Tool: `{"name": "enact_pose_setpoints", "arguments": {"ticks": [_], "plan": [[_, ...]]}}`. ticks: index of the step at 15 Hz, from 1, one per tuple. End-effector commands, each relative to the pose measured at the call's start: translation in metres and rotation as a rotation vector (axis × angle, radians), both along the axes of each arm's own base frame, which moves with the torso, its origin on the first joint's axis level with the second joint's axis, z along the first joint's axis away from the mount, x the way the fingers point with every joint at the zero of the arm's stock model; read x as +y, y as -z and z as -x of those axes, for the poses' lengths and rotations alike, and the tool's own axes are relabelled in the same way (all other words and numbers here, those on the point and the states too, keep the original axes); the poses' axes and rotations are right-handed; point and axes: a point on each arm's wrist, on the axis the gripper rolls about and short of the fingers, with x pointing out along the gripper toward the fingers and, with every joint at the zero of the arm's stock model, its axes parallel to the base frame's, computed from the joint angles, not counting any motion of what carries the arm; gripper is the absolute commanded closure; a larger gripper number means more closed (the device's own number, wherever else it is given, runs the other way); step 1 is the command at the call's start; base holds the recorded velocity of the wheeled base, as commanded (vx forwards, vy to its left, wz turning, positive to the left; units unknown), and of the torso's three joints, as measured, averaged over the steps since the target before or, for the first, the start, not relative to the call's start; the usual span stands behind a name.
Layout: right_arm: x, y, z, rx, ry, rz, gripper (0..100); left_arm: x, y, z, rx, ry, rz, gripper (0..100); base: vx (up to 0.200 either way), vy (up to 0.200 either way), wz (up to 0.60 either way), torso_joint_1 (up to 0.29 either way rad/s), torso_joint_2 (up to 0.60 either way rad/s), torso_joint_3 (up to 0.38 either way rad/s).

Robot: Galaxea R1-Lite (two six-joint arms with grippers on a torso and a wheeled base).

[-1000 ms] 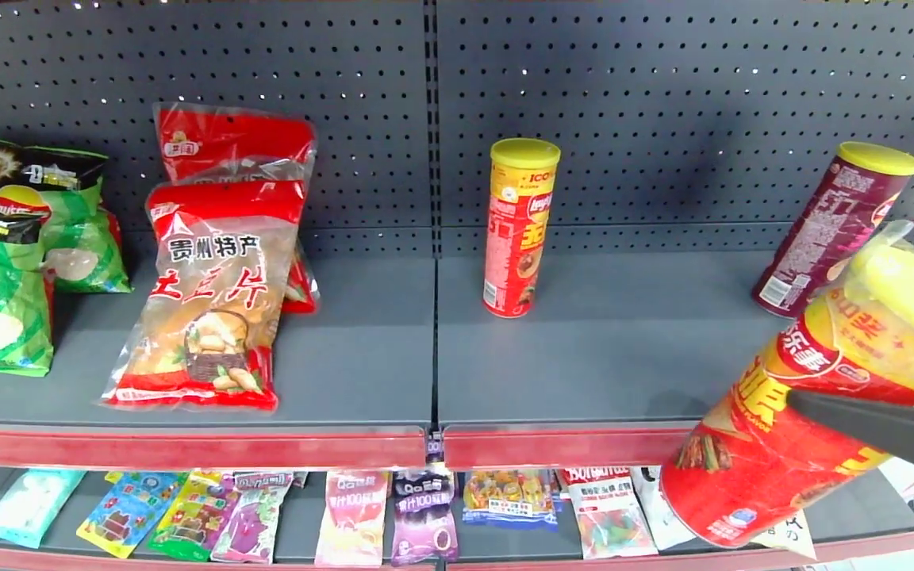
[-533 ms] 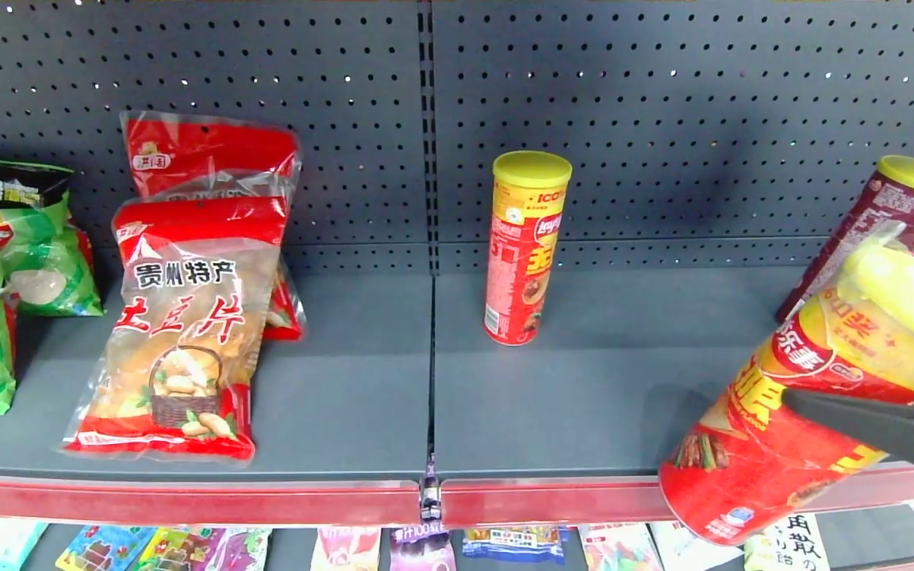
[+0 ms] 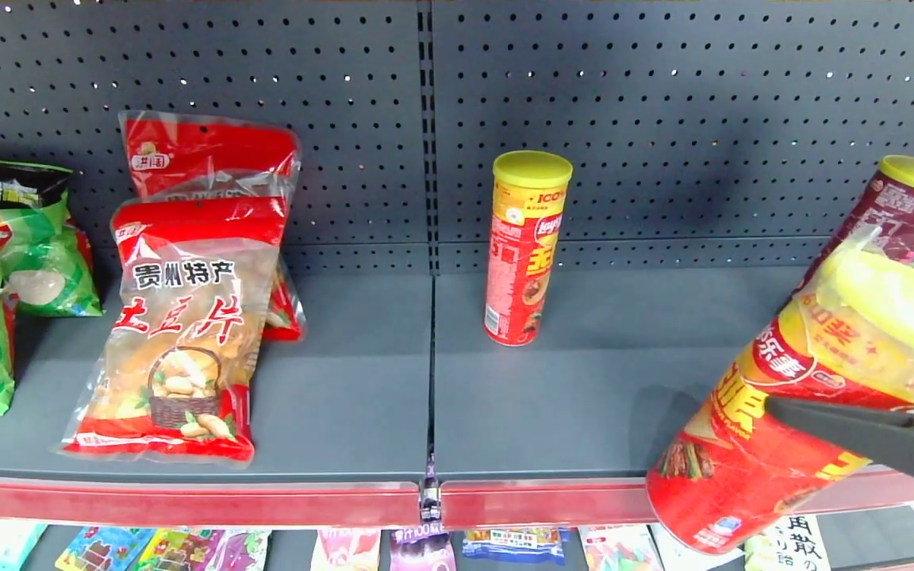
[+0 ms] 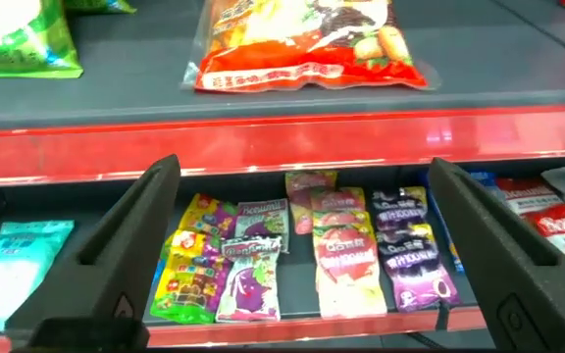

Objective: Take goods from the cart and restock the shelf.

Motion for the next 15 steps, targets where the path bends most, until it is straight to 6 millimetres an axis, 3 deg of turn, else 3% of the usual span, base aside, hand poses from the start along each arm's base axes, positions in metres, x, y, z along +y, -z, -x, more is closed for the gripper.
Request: {"name": "enact_pose_setpoints", "arguments": {"ticks": [1, 2, 3, 5, 7, 8, 9, 11, 14, 15], "plan": [[0.001, 0.000, -0.002, 0.004, -0.001, 0.003, 100, 0.000, -0.024, 0.004, -0.055, 0.033, 0.003, 0, 0.000, 0.000, 0.00, 0.000, 0.00, 0.000], [0.001, -0.001, -0.001, -0.002, -0.001, -0.001, 100, -0.001, -0.100, -0.012, -0.030, 0.065, 0.043, 0, 0.000, 0.000, 0.00, 0.000, 0.00, 0.000], [0.000, -0.001, 0.000, -0.004, 0.000, -0.001, 100, -0.001, -0.132, -0.024, -0.030, 0.070, 0.058, 0, 0.000, 0.000, 0.00, 0.000, 0.00, 0.000], [-0.001, 0.002, 0.000, 0.005, 0.006, 0.001, 100, -0.005, -0.163, -0.072, 0.058, 0.139, -0.121, 0, 0.000, 0.000, 0.00, 0.000, 0.00, 0.000], [-0.001, 0.000, 0.000, 0.003, 0.010, -0.006, 100, -0.019, -0.192, -0.128, 0.111, 0.387, -0.155, 0, 0.000, 0.000, 0.00, 0.000, 0.00, 0.000], [-0.001, -0.001, 0.000, 0.002, 0.010, -0.007, 100, -0.026, -0.197, -0.146, 0.129, 0.461, -0.155, 0, 0.000, 0.000, 0.00, 0.000, 0.00, 0.000], [0.000, -0.001, -0.001, 0.004, 0.010, -0.005, 100, -0.051, -0.204, -0.179, 0.163, 0.637, -0.154, 0, 0.000, 0.000, 0.00, 0.000, 0.00, 0.000], [0.001, -0.002, -0.004, 0.002, 0.023, 0.000, 100, -0.097, -0.196, -0.232, 0.255, 0.811, -0.146, 0, 0.000, 0.000, 0.00, 0.000, 0.00, 0.000], [0.000, -0.003, -0.005, -0.005, 0.050, 0.007, 100, -0.140, -0.181, -0.295, 0.222, 0.878, -0.148, 0, 0.000, 0.000, 0.00, 0.000, 0.00, 0.000], [0.000, -0.003, -0.005, -0.008, 0.059, 0.008, 100, -0.148, -0.179, -0.303, 0.206, 0.888, -0.148, 0, 0.000, 0.000, 0.00, 0.000, 0.00, 0.000]]}}
